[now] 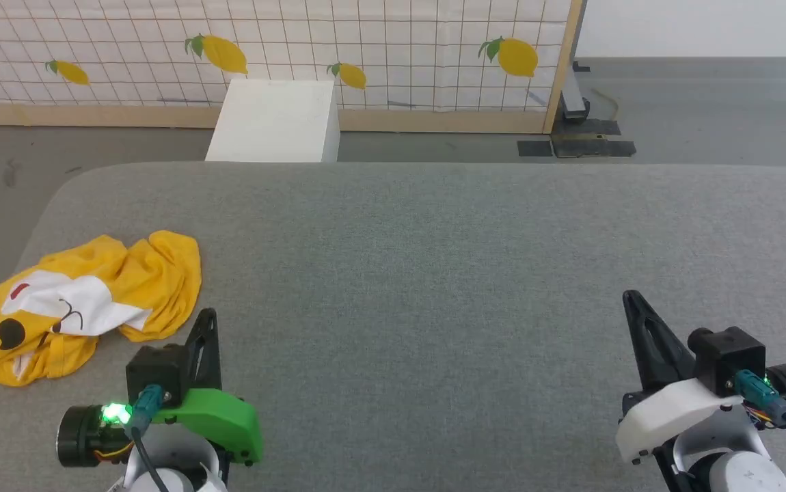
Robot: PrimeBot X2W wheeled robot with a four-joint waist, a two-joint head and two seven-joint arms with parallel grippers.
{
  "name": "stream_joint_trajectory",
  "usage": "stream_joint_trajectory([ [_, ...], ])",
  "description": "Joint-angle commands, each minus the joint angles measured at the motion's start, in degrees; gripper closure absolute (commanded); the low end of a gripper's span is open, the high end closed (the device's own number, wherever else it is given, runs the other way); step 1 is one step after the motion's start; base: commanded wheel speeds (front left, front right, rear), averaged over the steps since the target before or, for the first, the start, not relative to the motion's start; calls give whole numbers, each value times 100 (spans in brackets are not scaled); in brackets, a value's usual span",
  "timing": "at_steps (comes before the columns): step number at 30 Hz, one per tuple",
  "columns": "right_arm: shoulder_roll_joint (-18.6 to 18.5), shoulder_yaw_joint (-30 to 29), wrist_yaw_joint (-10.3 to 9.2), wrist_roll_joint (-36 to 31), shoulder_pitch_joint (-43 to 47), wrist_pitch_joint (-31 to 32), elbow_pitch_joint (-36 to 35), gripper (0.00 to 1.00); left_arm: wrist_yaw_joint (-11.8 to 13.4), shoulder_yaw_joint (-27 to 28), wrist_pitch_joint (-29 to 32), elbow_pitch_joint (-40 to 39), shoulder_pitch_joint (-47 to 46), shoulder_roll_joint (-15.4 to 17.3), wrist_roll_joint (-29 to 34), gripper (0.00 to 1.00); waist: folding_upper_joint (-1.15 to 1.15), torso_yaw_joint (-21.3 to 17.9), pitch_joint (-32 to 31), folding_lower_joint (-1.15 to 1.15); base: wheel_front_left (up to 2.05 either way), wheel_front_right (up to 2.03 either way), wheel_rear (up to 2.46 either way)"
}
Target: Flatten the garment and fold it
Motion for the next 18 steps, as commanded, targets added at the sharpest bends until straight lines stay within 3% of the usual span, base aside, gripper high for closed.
stream_joint_trajectory([
  [1,3,-7,-8,-36,76,1,-30,100,-5,20,8,-15,63,-27,60,100,0,0,0,0,0,0,0],
  [18,3,-7,-8,-36,76,1,-30,100,-5,20,8,-15,63,-27,60,100,0,0,0,0,0,0,0],
])
